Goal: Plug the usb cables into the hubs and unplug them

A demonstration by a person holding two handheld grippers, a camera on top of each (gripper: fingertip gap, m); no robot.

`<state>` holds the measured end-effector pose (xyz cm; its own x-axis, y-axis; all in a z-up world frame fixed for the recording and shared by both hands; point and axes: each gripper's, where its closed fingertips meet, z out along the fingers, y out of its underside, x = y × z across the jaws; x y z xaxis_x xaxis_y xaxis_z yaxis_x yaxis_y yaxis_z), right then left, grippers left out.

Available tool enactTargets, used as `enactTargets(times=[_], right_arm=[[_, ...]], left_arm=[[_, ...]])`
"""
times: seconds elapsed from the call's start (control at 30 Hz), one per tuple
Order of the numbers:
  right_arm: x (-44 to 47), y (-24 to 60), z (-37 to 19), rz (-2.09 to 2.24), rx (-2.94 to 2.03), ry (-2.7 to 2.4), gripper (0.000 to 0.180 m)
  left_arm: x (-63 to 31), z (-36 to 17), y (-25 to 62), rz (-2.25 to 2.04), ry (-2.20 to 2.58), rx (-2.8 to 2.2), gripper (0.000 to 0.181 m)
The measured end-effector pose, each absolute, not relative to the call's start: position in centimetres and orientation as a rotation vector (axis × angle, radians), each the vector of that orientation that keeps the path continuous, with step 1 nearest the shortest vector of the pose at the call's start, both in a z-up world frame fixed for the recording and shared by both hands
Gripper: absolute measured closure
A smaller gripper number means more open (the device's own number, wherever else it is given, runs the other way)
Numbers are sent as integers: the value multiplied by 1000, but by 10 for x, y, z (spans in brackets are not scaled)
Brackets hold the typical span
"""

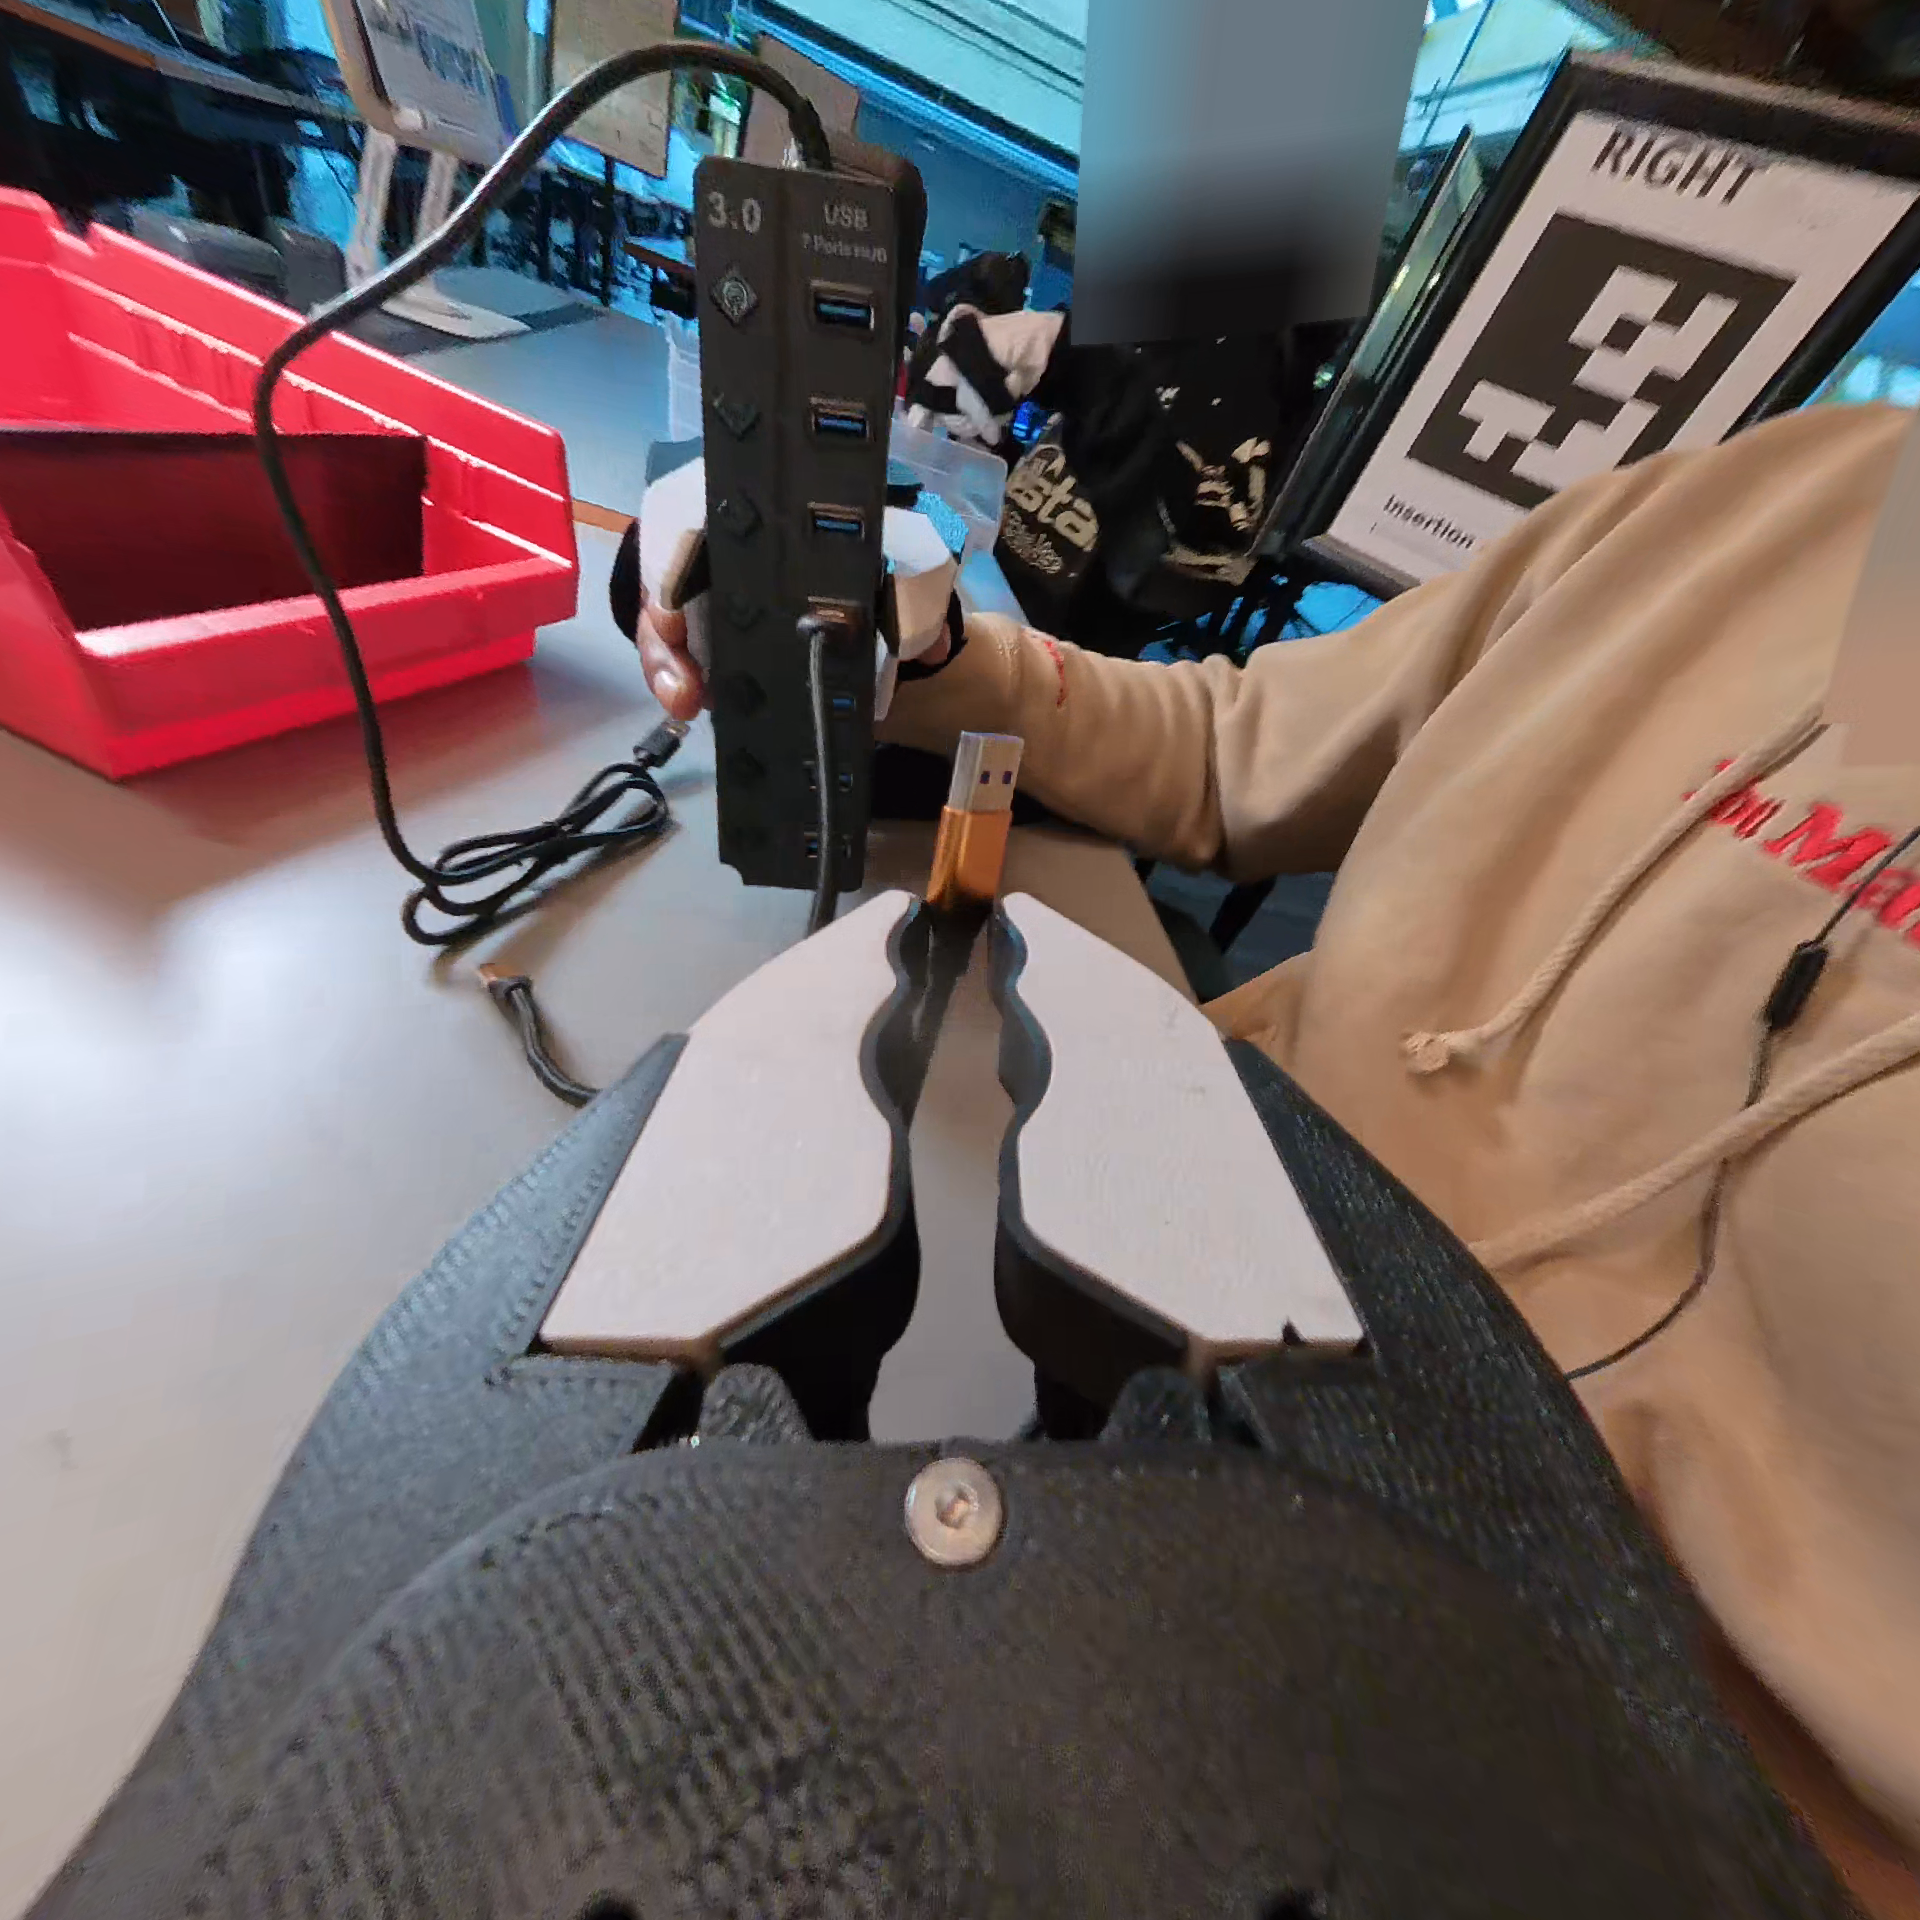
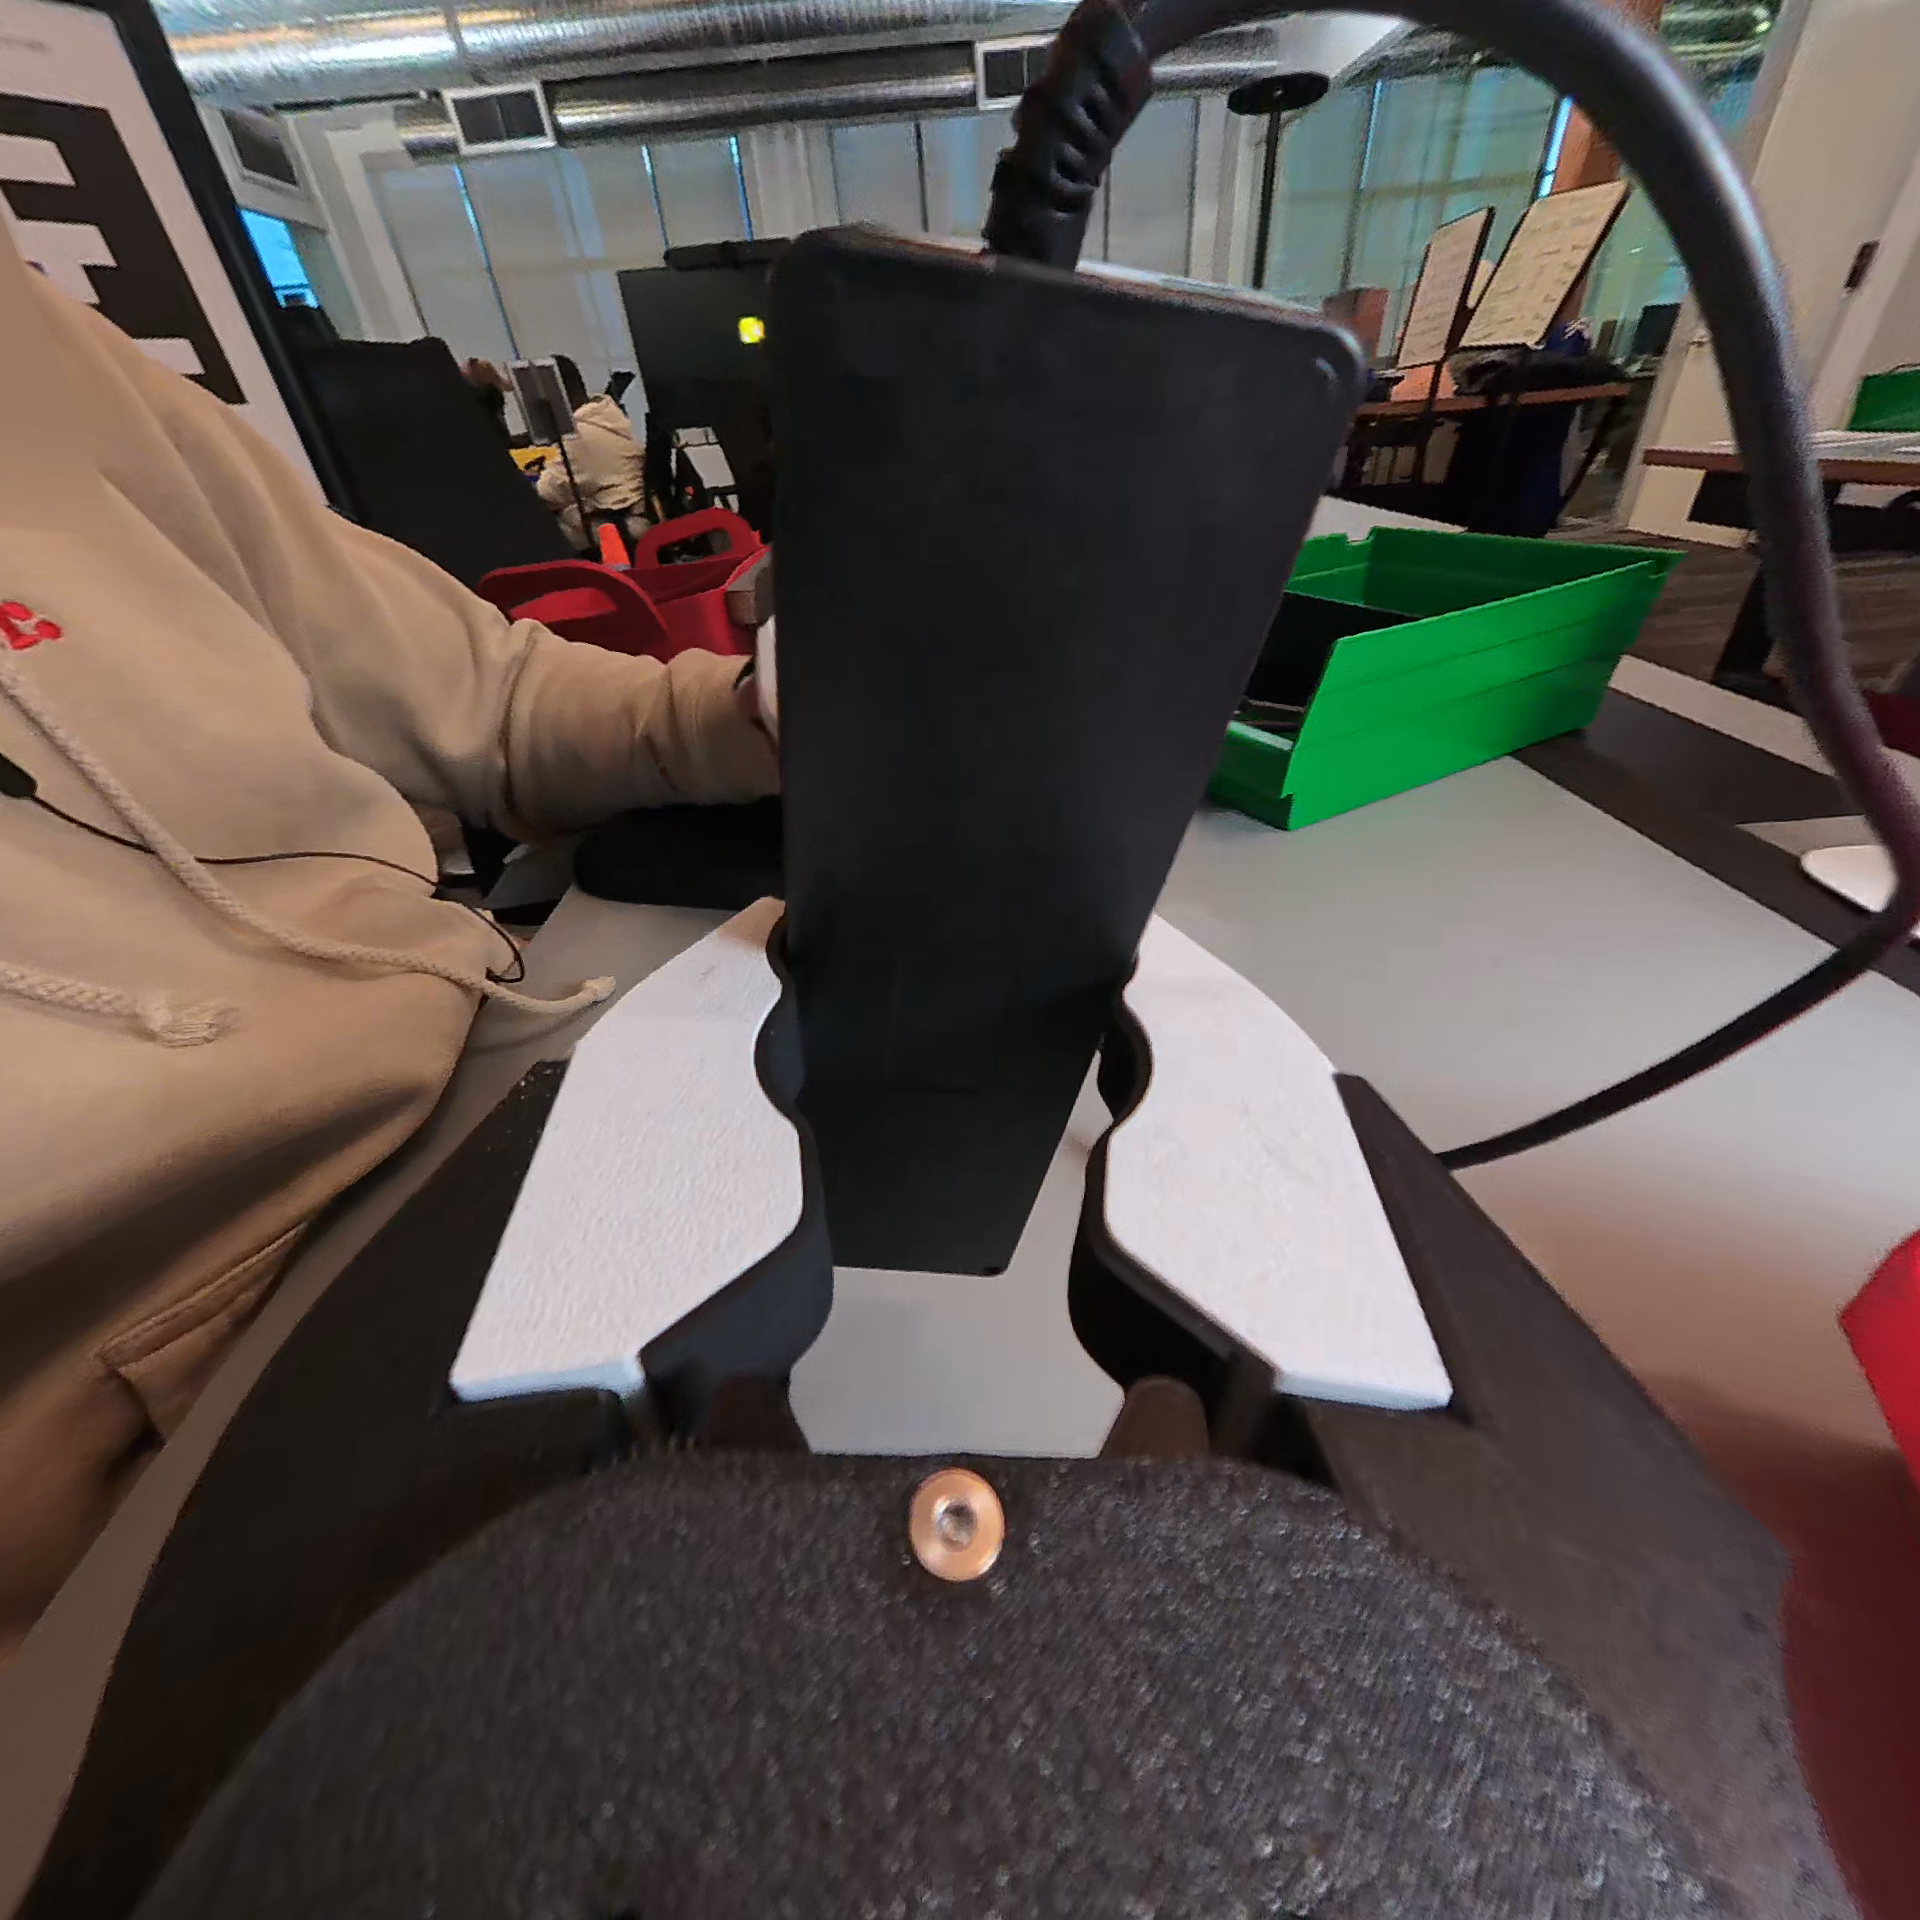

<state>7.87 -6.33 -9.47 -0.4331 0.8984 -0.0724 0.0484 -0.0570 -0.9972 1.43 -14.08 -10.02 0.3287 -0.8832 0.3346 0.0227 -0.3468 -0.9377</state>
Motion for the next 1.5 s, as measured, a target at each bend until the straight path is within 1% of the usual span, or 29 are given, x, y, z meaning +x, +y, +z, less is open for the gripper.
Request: enactTargets(times=[0.23,0.43,0.57,0.63,0.7,0.77,0.87,0.93,1.03,1.13,1.2,1.3,1.5], right_arm=[[77,-69,-100,1582,-1027,-1567,125],[78,-71,-101,1556,-1023,-1583,125],[76,-67,-103,1519,-1040,-1571,125],[74,-58,-101,1465,-1060,-1530,124],[73,-44,-98,1406,-1088,-1460,125],[75,-31,-92,1356,-1097,-1389,124],[80,-21,-83,1342,-1092,-1321,124],[81,-18,-82,1351,-1094,-1308,124],[80,-17,-85,1367,-1107,-1312,124],[79,-19,-88,1364,-1112,-1327,124],[79,-20,-89,1362,-1112,-1333,124],[79,-19,-88,1366,-1115,-1327,124],[79,-19,-90,1374,-1127,-1334,124]], left_arm=[[22,-84,-136,-1394,750,-1839,170],[42,-84,-119,-1380,851,-1879,171],[40,-73,-106,-1340,830,-1858,171],[25,-55,-98,-1250,796,-1833,171],[-1,-33,-85,-1054,749,-1825,172],[-33,-14,-74,-769,723,-1831,172],[-82,-7,-66,-250,688,-1852,172],[-93,-19,-72,-91,668,-1865,172],[-72,-78,-88,-120,728,-1982,172],[-36,-144,-107,-286,844,-2090,172],[-15,-172,-121,-442,912,-2143,169],[1,-184,-135,-602,1046,-2150,164],[-7,-193,-139,-636,1323,-2109,157]])
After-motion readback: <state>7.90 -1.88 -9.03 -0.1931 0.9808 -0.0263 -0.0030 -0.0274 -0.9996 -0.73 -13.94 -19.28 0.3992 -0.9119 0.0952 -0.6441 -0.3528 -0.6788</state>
